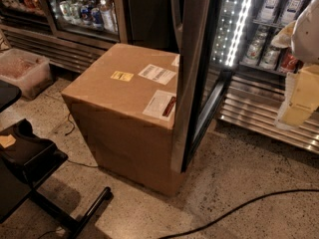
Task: Close left fridge door
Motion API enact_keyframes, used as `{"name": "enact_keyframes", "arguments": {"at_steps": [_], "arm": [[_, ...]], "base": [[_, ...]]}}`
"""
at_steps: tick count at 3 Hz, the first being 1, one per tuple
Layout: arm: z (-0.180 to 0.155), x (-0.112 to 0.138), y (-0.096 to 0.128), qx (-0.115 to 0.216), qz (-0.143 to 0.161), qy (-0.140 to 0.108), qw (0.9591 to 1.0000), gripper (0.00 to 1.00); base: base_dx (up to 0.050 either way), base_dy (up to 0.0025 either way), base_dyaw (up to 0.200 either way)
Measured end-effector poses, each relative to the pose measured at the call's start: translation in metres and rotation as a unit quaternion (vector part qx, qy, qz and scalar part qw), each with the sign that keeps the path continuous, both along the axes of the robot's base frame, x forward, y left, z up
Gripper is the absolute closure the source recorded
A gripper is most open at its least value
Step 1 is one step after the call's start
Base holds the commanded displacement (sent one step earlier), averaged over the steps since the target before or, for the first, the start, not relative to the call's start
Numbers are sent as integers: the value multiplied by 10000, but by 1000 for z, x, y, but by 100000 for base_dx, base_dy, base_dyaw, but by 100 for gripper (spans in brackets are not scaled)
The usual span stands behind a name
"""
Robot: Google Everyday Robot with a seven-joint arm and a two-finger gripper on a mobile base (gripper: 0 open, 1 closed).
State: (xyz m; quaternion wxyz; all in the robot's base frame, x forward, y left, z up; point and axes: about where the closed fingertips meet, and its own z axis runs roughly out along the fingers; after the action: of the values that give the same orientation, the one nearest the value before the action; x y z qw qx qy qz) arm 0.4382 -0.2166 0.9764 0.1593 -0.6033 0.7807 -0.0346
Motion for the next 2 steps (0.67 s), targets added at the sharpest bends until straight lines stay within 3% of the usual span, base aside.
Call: {"name": "enact_keyframes", "arguments": {"at_steps": [1,2], "arm": [[2,0,2,-21,15,-34,10000,0],[-33,6,7,-35,65,315,9995,0]], "base": [[0,0,0],[0,0,0]]}}
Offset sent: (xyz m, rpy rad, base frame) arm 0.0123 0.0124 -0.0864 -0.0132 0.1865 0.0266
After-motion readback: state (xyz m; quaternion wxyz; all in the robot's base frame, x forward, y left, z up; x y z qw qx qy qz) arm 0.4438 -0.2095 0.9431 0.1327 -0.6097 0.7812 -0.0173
